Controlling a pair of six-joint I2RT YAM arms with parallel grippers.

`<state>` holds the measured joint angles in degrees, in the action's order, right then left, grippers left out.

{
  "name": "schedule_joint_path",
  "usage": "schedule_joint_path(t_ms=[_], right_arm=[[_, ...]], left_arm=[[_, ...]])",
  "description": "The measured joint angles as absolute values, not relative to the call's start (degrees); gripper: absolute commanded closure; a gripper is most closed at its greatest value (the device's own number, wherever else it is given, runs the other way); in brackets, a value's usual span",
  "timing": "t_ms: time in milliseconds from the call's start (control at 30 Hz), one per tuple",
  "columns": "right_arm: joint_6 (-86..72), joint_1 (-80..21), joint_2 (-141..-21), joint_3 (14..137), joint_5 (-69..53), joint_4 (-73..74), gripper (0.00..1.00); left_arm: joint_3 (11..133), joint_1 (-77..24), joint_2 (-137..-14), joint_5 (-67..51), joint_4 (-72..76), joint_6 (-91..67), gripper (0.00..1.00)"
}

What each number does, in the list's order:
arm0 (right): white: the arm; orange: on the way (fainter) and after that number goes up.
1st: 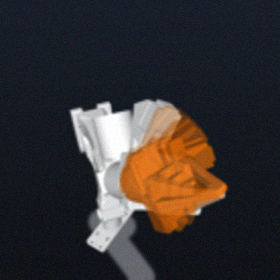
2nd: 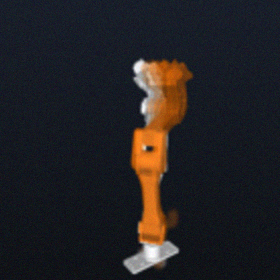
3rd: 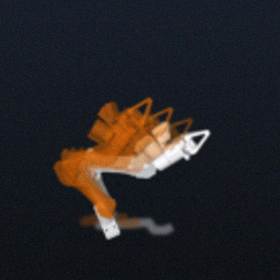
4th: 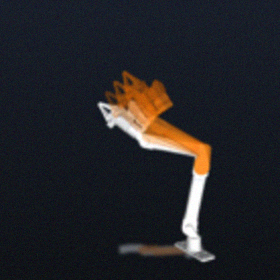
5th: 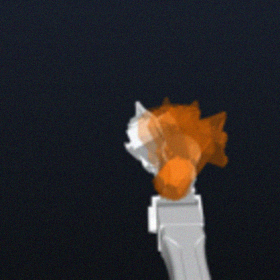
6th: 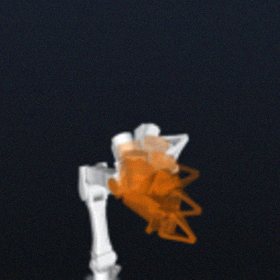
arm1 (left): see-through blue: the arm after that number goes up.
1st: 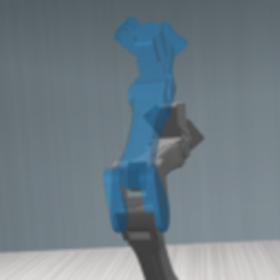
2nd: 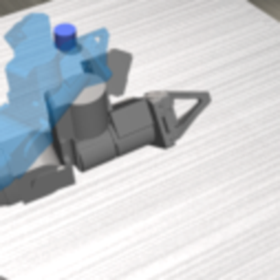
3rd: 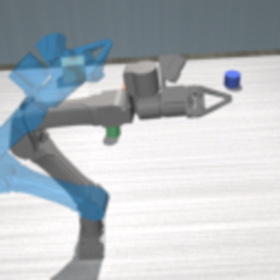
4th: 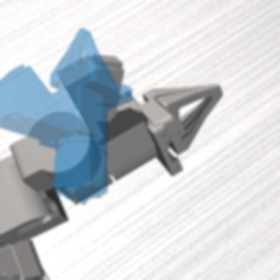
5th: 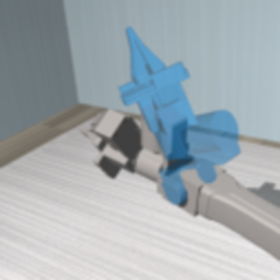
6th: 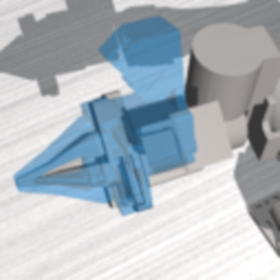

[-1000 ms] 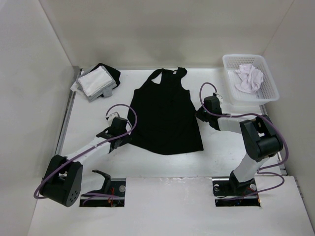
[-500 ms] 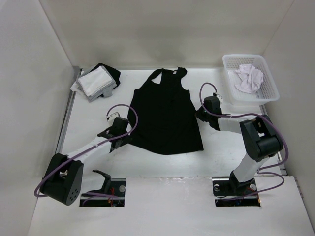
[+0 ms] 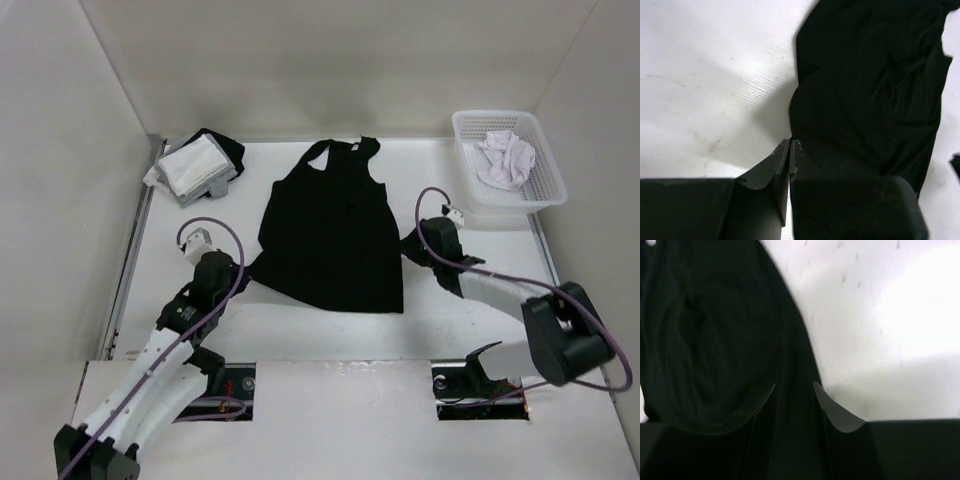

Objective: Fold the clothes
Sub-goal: Flatten the tank top out

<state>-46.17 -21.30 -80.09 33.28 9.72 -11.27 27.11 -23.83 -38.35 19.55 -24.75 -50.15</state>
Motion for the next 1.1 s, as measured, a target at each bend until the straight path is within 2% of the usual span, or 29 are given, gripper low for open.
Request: schedule_joint_path(t_ms=[200, 400, 567, 700, 867, 1000, 1100], right_arm=[[-48.45, -35.2, -62.54, 23.97, 13.74, 1.15, 0.62], [-57.41, -44.91, -48.86, 21.15, 17.02, 15.49, 0.68], [-61.89, -45.98, -51.92, 21.15, 19.16, 19.35, 0.68], [-63.42, -46.41, -57.91, 21.43, 19.25, 18.48, 0.67], [-64.05, -46.54, -58.96, 21.47, 18.41, 16.21, 0.67], [-64.34, -46.52, -58.39, 20.8, 17.76, 15.66, 0.73], [-64.6, -46.5, -57.82, 20.1, 16.93, 15.4, 0.73]], left_arm=[[23.51, -20.97, -28.62, 21.47, -28.23, -52.36, 0.98], [20.21, -20.27, -28.38, 18.7, -26.61, -52.6, 0.98], [18.39, -19.66, -28.6, 15.59, -24.97, -52.31, 0.98], [17.67, -18.65, -28.99, 13.13, -22.41, -51.92, 0.98], [16.56, -17.56, -30.15, 10.41, -20.4, -51.66, 0.98], [16.12, -16.95, -30.74, 9.1, -19.4, -51.42, 0.98], [16.12, -16.88, -30.87, 8.64, -19.03, -51.4, 0.98]])
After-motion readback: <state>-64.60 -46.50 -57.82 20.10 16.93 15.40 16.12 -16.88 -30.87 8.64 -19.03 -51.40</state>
